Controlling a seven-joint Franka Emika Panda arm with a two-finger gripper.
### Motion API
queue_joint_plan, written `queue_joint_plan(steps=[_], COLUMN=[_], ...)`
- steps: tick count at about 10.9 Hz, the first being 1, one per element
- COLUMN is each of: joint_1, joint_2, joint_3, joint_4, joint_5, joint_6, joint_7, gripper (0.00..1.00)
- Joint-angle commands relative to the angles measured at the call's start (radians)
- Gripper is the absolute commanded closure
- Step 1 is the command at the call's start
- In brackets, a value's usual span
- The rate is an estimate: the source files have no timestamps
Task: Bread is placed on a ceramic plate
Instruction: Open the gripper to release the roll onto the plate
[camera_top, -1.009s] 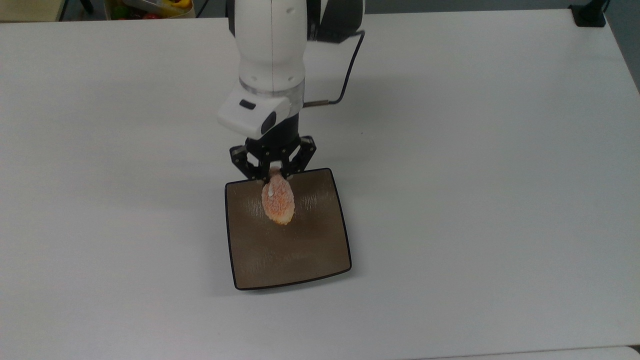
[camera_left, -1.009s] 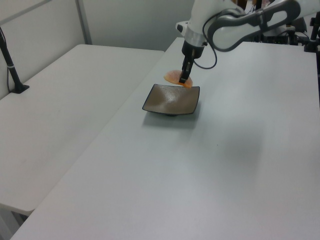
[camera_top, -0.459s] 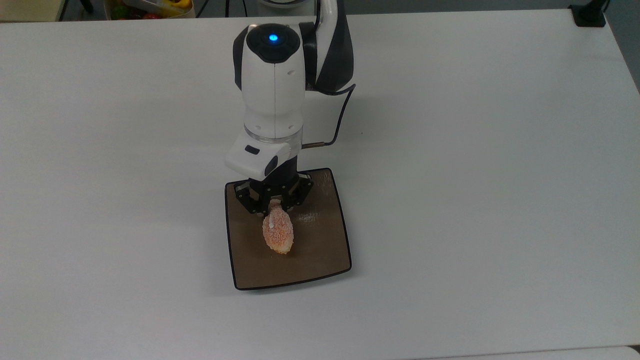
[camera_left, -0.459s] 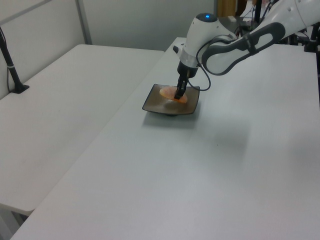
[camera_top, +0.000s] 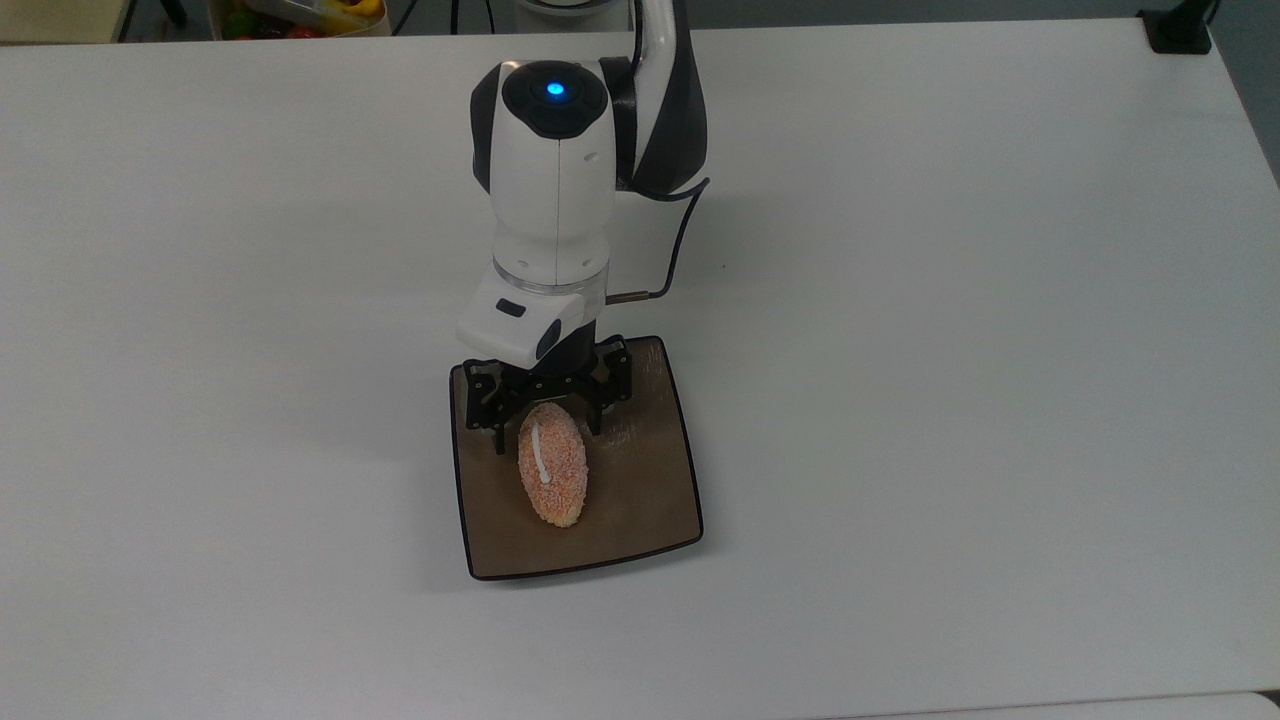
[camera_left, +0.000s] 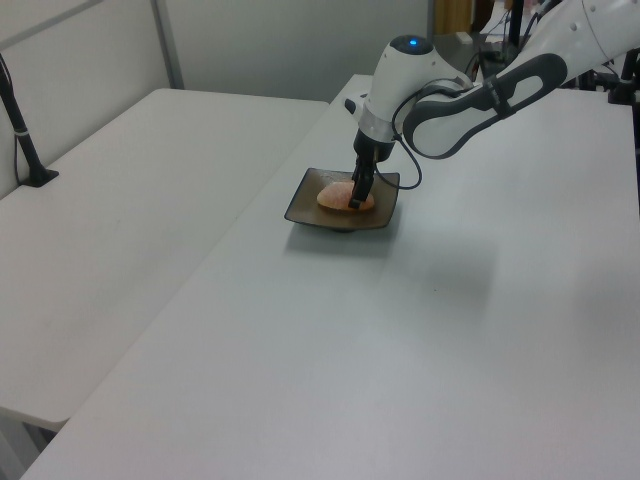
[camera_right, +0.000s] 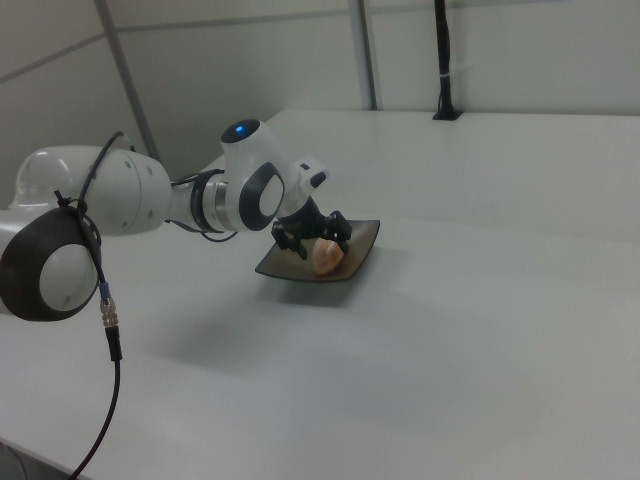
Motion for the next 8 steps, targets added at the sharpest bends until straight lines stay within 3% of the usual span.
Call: queue_joint_plan(steps=[1, 4, 8], joint_1=[0.007, 0.013, 0.009], joint_2=[-0.041, -0.243, -0.467], joint_3=[-0.003, -0.002, -0.003], joint_4=[0.001, -0.109, -0.099], joint_5=[-0.007, -0.006, 0.008], joint_6=[0.007, -0.072, -0.496], joint_7=[-0.006, 0.092, 0.115], gripper=[0.00, 0.00, 0.00])
